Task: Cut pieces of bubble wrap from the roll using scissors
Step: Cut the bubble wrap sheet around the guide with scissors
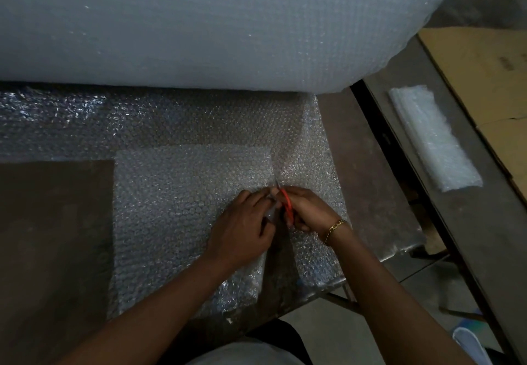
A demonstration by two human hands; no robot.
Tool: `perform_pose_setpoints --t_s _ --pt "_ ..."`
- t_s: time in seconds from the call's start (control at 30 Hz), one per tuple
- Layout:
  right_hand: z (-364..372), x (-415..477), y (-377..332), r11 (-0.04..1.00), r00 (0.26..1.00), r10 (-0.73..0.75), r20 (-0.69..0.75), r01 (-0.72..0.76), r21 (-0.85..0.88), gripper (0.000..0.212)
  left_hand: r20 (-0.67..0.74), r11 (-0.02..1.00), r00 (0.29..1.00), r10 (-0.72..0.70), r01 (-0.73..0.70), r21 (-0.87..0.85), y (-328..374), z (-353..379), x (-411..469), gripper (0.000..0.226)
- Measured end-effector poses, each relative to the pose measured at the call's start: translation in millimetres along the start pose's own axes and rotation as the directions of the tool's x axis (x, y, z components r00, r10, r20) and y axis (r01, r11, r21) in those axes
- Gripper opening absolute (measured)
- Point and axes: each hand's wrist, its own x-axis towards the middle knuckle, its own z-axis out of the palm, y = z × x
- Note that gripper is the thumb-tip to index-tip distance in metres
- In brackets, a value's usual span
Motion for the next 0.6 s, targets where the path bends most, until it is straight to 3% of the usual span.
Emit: perform_pose_setpoints --t_s 0.27,0.6 --pt "1 6 6 0.997 0.999 -0.006 -0.042 0.002 -0.079 0.045 -0.007 1.0 1.0 -0.006 0.006 -0.008 2 -2 0 0.047" --pt "2 6 10 1.0 0.999 0.009 -0.031 -0.008 0.019 0.036 -0.018 0.999 1.0 0.0 -0.001 -0.039 3 -3 -1 0.05"
